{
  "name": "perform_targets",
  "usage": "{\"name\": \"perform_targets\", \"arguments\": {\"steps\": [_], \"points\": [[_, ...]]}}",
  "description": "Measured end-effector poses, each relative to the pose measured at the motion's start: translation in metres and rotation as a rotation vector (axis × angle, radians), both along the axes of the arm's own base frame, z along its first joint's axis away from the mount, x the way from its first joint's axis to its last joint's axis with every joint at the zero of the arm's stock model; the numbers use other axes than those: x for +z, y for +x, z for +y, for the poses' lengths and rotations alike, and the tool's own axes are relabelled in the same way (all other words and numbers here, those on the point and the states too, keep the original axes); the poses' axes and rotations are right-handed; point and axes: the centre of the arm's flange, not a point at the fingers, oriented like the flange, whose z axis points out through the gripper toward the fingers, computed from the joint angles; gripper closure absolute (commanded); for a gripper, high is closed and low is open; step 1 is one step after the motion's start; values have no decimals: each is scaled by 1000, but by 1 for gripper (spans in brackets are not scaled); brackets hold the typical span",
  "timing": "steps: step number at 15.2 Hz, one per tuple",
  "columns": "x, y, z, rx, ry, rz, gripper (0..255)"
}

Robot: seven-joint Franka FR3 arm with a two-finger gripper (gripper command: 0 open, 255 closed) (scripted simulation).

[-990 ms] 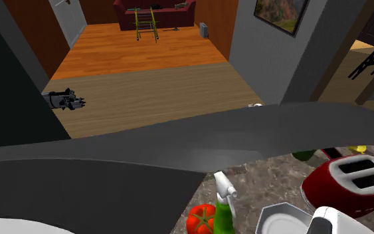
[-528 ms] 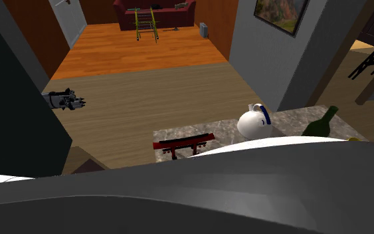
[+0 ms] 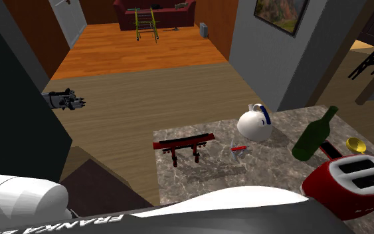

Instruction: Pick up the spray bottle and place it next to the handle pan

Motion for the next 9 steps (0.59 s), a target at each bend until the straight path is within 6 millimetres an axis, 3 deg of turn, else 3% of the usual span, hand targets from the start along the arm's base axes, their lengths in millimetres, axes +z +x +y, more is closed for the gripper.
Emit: {"name": "perform_targets", "arguments": {"steps": [9], "points": [[-52,-9,-3,11,-36,54,255]]}}
